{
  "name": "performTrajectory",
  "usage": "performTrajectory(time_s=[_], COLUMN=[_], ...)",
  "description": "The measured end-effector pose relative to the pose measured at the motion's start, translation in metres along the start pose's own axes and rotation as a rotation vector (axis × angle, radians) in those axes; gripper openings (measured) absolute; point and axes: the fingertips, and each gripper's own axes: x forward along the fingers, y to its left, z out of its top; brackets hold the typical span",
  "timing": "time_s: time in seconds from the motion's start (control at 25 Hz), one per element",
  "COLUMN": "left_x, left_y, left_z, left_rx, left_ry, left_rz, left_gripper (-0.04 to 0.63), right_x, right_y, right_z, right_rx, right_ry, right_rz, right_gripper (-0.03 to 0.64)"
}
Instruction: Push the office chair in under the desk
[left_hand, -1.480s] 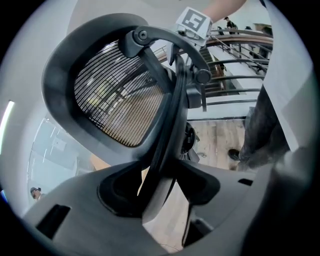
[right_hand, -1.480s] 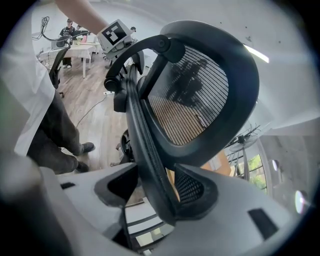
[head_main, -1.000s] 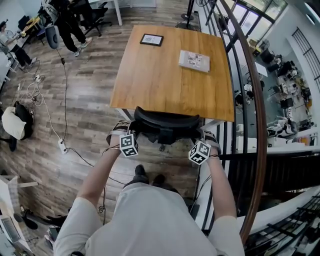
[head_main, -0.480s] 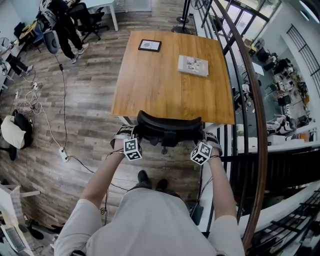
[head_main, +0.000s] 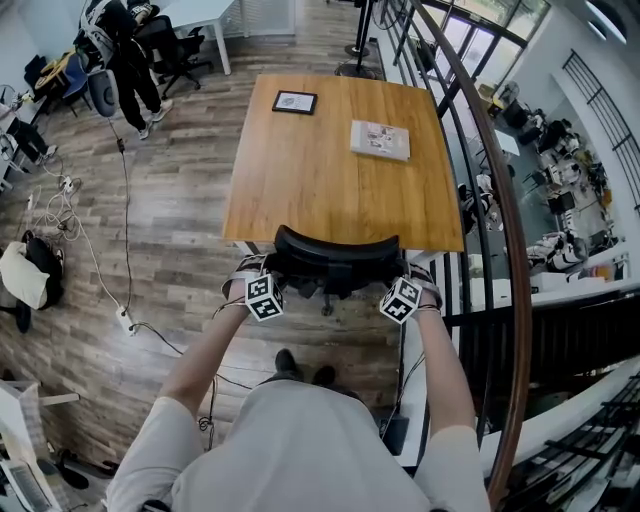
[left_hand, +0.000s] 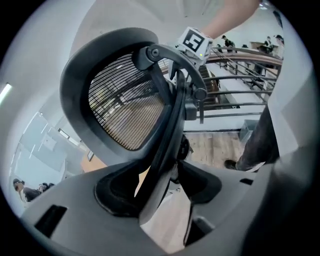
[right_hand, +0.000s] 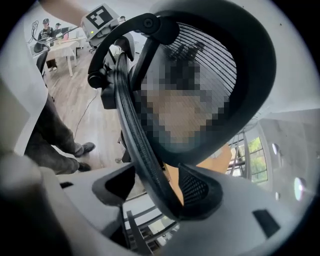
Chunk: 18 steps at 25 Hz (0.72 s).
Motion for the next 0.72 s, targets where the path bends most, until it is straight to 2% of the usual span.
performTrajectory(time_s=[0.12, 0.2, 0.4, 0.6, 0.72], left_x=[-0.004, -0.009, -0.034, -0.060, -0.079], left_y=[-0.003, -0.003, 0.003, 0.011, 0.015], left_z=[0.002, 0.006, 0.017, 0.025, 0.038], left_rx=[0.022, 0.013, -0.117, -0.199, -0.293], left_ry=[0.007, 0.001, -0.077, -0.116, -0.201], left_rz=[0.001, -0.004, -0.004, 0.027, 0.026], left_gripper=[0.273, 0.286, 0.287, 0.281, 0.262], right_x=[-0.012, -0.025, -0.066, -0.093, -0.114], right_y=[0.000, -0.003, -0.011, -0.011, -0.020], right_z=[0.002, 0.004, 0.015, 0.015, 0.023], right_rx=[0.023, 0.076, 0.299, 0.468, 0.580], right_ry=[-0.014, -0.046, -0.175, -0.253, -0.342], right_rz=[0.006, 0.002, -0.009, 0.012, -0.007], right_gripper=[0.258, 0.258, 0.258, 0.256, 0.255])
